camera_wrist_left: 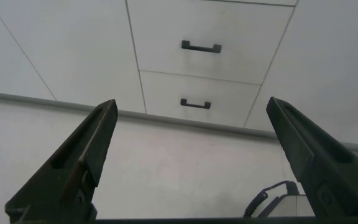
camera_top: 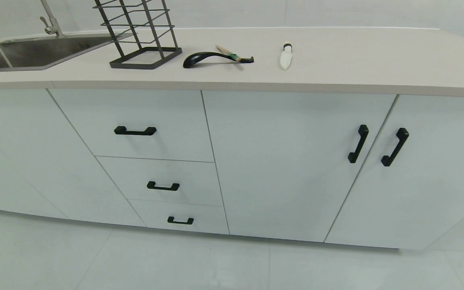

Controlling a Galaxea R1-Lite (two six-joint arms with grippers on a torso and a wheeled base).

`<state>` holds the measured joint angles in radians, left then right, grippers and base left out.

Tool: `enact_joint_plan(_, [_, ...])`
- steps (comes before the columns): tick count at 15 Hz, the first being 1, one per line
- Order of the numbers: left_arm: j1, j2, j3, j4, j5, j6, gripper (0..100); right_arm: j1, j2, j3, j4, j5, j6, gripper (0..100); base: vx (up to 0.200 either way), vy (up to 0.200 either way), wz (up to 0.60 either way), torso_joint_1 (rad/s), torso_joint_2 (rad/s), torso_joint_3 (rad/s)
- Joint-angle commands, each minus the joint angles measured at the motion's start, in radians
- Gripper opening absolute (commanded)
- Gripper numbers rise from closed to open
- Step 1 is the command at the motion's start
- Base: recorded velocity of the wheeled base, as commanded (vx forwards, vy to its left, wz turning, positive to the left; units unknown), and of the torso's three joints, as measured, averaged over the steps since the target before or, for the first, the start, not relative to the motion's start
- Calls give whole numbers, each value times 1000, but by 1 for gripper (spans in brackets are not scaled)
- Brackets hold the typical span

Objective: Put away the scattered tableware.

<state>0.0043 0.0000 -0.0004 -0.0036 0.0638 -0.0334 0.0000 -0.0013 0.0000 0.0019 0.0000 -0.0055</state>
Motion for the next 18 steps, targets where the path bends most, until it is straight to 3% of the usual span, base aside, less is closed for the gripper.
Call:
enact_joint_plan(1, [0, 0, 0, 1, 1, -2, 100, 0, 1, 0, 0, 0, -1, 0, 0, 200, 0, 2, 7, 2])
enact_joint_plan(6, [0, 0, 0, 1, 1, -2, 100, 0, 1, 0, 0, 0, -1, 0, 0, 200, 0, 2, 3, 2])
enact_joint_plan(18, [0, 0, 0, 1, 1, -2, 100, 0, 1, 0, 0, 0, -1, 0, 0, 0, 0, 0, 0, 0])
